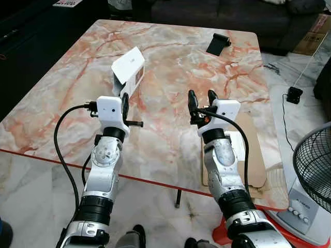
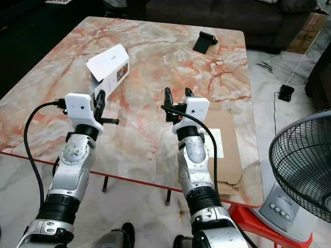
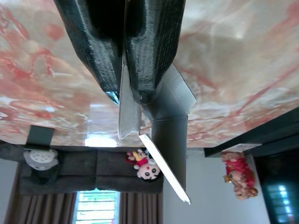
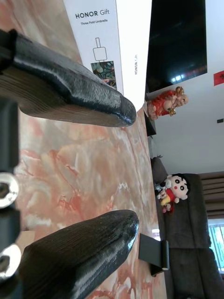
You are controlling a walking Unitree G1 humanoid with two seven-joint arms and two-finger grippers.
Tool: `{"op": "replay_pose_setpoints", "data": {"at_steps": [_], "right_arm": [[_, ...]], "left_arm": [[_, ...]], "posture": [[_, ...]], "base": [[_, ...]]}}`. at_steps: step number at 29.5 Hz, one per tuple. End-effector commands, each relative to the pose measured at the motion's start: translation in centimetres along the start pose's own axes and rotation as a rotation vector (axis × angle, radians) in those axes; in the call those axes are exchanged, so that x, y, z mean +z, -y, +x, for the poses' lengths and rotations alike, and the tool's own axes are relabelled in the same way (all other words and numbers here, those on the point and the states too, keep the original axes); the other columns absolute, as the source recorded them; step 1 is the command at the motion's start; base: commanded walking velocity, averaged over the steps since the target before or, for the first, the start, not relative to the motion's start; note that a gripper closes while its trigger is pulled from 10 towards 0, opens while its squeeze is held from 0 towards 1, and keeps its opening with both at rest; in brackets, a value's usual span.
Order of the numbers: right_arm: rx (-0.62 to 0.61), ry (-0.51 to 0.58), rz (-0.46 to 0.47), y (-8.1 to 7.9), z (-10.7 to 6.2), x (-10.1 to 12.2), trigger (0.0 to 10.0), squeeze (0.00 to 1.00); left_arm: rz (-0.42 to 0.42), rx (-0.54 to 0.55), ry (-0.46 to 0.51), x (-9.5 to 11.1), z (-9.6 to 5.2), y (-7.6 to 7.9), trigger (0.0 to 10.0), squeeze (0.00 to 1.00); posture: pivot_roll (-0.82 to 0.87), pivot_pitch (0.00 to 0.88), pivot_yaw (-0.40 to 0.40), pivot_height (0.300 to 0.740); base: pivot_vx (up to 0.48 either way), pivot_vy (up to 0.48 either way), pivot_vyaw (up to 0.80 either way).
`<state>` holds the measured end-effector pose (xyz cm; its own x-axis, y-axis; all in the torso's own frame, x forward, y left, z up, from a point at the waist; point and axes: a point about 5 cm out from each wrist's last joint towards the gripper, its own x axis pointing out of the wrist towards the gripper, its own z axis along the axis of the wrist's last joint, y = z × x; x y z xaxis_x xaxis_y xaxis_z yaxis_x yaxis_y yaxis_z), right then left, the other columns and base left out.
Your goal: Picking trash to rubbish bin
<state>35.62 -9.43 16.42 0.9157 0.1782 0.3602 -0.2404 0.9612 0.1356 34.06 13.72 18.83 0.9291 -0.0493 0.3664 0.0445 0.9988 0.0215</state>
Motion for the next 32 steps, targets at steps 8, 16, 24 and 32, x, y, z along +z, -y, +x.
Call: {"op": "replay_pose_setpoints", "data": {"at_steps": [8, 16, 24, 32], "right_arm": [[0.012, 0.021, 0.006, -0.36, 0.03, 0.38, 10.0, 0.0], [0.012, 0.017, 0.005, -0.3, -0.01, 0.31, 10.0, 0.0], [0.007, 0.013, 0.004, -0.13, -0.02, 0.29, 10.0, 0.0], [0.008, 0.01, 0.004, -0.13, -0.1, 0.17, 10.0, 0.0]], "left_arm": [[0.009, 0.013, -0.004, -0.13, 0.03, -0.08, 10.0, 0.0], [0.009, 0.014, -0.003, -0.16, 0.06, -0.08, 10.0, 0.0], [0.009, 0.018, 0.0, -0.12, 0.08, -0.09, 10.0, 0.0], [0.008, 0.019, -0.002, -0.13, 0.11, -0.16, 10.0, 0.0]], "posture": [[0.08, 0.168, 0.018, 0.74], [0.08, 0.178, 0.016, 0.74], [0.08, 0.18, 0.016, 0.74], [0.08, 0.181, 0.016, 0.74]], "base": [[0.0, 0.0, 0.0], [0.0, 0.0, 0.0], [0.0, 0.0, 0.0], [-0.155, 0.0, 0.0]]}}
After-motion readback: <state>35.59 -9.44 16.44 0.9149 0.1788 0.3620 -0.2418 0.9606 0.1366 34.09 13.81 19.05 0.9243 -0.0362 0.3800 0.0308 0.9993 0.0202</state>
